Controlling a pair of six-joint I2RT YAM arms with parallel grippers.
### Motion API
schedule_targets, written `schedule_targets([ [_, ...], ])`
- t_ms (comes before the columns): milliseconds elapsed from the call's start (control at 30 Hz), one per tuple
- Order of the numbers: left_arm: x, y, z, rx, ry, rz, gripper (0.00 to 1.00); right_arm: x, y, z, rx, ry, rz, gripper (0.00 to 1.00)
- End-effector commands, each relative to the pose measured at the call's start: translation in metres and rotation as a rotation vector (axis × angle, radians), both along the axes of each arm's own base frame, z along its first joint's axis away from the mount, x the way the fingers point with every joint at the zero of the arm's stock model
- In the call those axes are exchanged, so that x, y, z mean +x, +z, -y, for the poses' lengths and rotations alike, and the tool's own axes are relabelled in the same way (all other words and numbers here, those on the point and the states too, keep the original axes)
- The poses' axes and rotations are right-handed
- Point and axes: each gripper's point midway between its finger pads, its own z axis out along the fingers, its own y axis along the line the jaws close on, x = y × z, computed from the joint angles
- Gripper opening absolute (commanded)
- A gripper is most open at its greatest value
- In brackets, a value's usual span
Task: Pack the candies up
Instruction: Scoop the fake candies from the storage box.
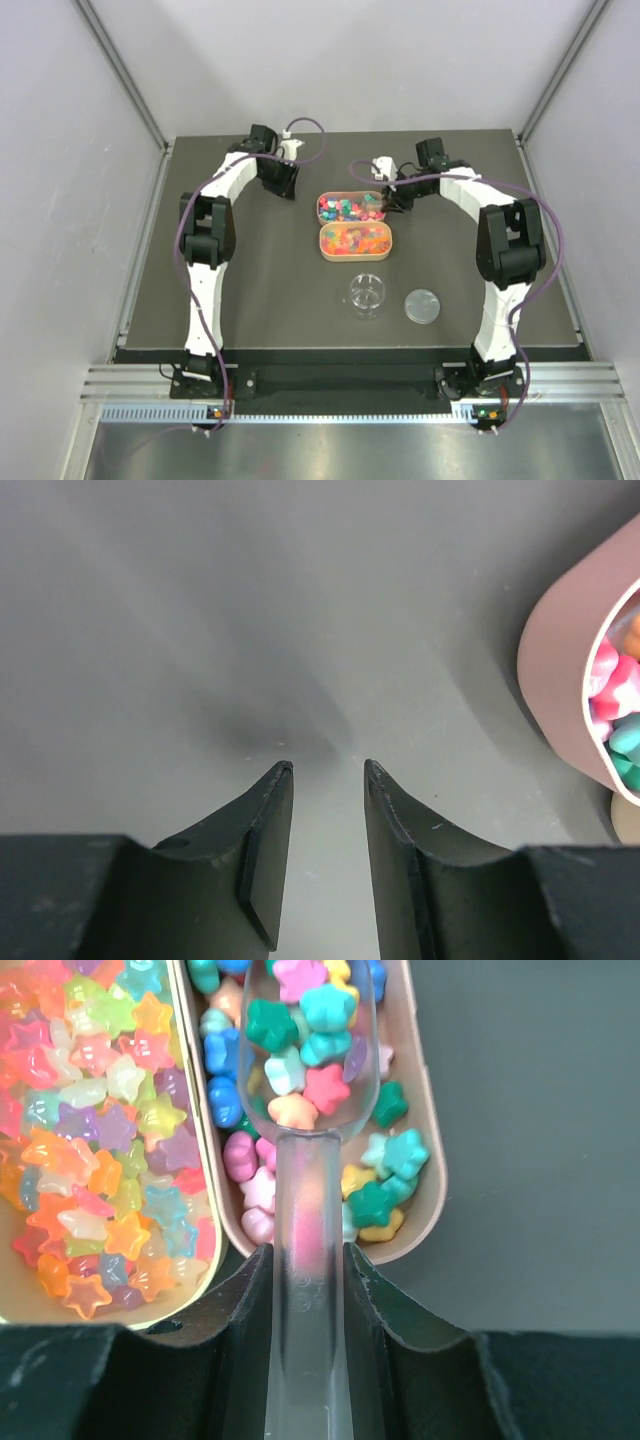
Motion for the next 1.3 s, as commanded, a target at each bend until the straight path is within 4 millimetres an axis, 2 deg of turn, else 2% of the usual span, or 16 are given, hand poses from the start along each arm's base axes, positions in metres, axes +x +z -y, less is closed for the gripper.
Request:
schedule_targets([
  [0, -0.009, 0.02, 0.011, 0.046, -0.063, 0.045, 0.4, 0.015, 0.033, -0.015, 0.088, 0.085, 0.09, 0.0],
  [133, -0.011, 0.022, 0.016, 0.052, -0.065, 0.049, 0.4, 0.018, 0.047, -0.015, 0.121, 0.124, 0.106, 0.0],
  [233, -0.01, 0.026, 0.013, 0.068, -0.055, 0.062, 0.4, 0.017, 0.051, -0.013, 0.139, 0.147, 0.101, 0.0],
  [400, -0.015, 0.029, 0.004, 0.106, -0.051, 0.064, 0.4, 0.003, 0.055, -0.018, 0.213, 0.191, 0.069, 0.0],
  [533, -0.021, 0.029, -0.002, 0.119, -0.056, 0.05, 0.4, -0.009, 0.047, -0.019, 0.25, 0.224, 0.049, 0.0],
  [700, -0.021, 0.029, -0.006, 0.147, -0.061, 0.054, 0.4, 0.0, 0.058, -0.022, 0.324, 0.209, 0.03, 0.0],
  [900, -0.012, 0.033, -0.006, 0.158, -0.064, 0.075, 0.4, -0.005, 0.063, -0.022, 0.392, 0.21, -0.009, 0.0],
  [1267, -0.006, 0.031, 0.0, 0.163, -0.079, 0.089, 0.4, -0.006, 0.075, -0.005, 0.416, 0.184, 0.015, 0.0],
])
